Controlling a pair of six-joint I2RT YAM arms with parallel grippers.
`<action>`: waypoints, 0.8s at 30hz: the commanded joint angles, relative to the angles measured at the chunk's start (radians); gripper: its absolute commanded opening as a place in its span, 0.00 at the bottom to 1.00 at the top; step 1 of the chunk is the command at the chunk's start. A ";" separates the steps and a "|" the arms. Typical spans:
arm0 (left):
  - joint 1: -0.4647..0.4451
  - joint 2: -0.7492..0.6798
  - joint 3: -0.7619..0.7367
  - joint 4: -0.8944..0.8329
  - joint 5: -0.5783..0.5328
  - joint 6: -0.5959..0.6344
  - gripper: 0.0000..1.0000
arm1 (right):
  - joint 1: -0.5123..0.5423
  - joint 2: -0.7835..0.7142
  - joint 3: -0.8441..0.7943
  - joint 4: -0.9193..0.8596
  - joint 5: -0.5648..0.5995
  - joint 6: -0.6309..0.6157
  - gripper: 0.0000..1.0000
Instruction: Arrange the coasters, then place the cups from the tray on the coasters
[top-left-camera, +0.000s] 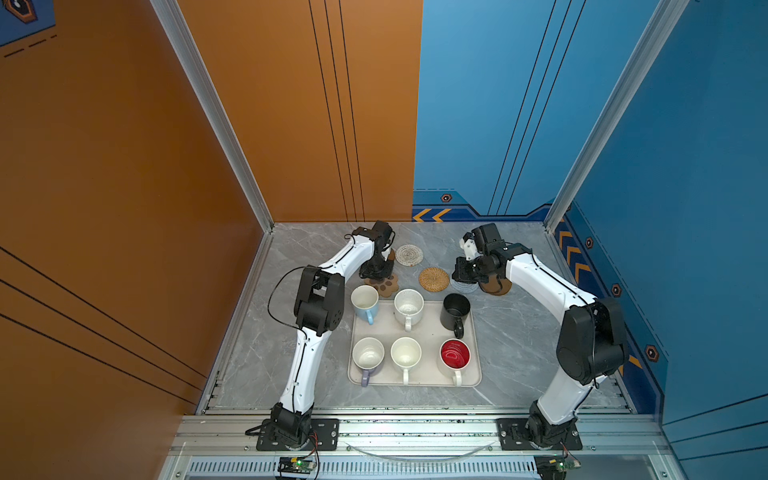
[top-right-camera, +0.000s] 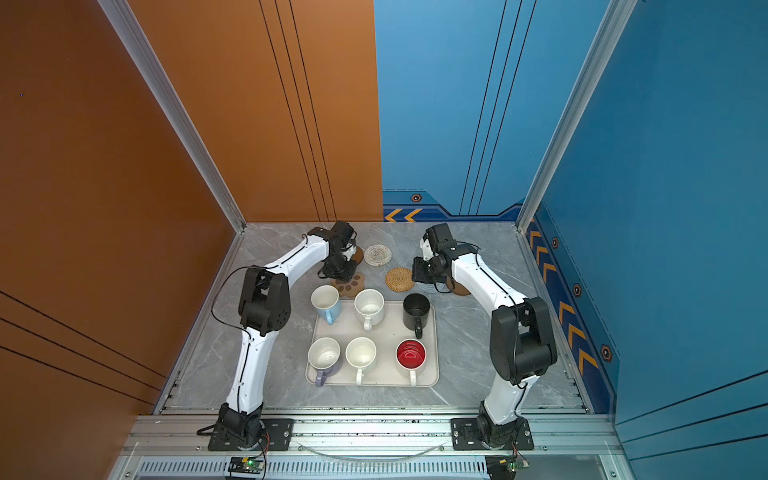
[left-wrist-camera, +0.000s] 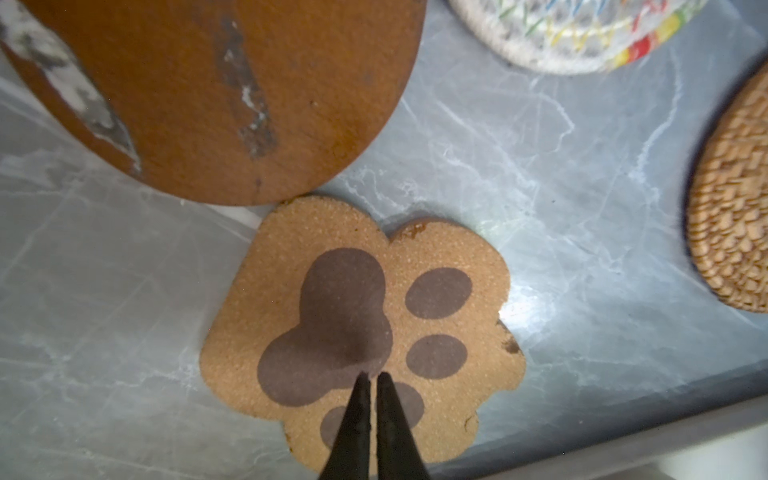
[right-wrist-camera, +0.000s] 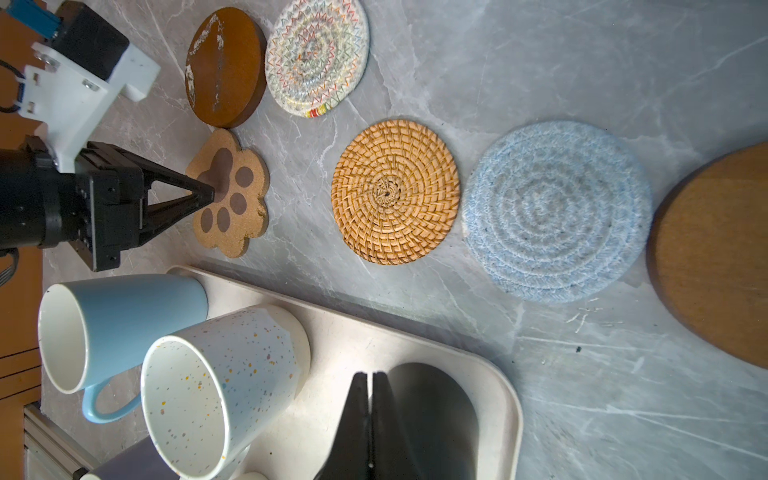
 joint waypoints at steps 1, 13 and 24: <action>-0.014 0.044 0.044 -0.052 -0.024 0.007 0.09 | -0.007 -0.024 -0.014 0.002 -0.009 0.014 0.00; -0.042 0.095 0.079 -0.052 0.013 -0.010 0.09 | -0.013 -0.028 -0.014 -0.003 -0.009 0.012 0.00; -0.073 0.144 0.128 -0.052 0.038 -0.048 0.09 | -0.016 -0.034 -0.021 -0.006 -0.005 0.011 0.00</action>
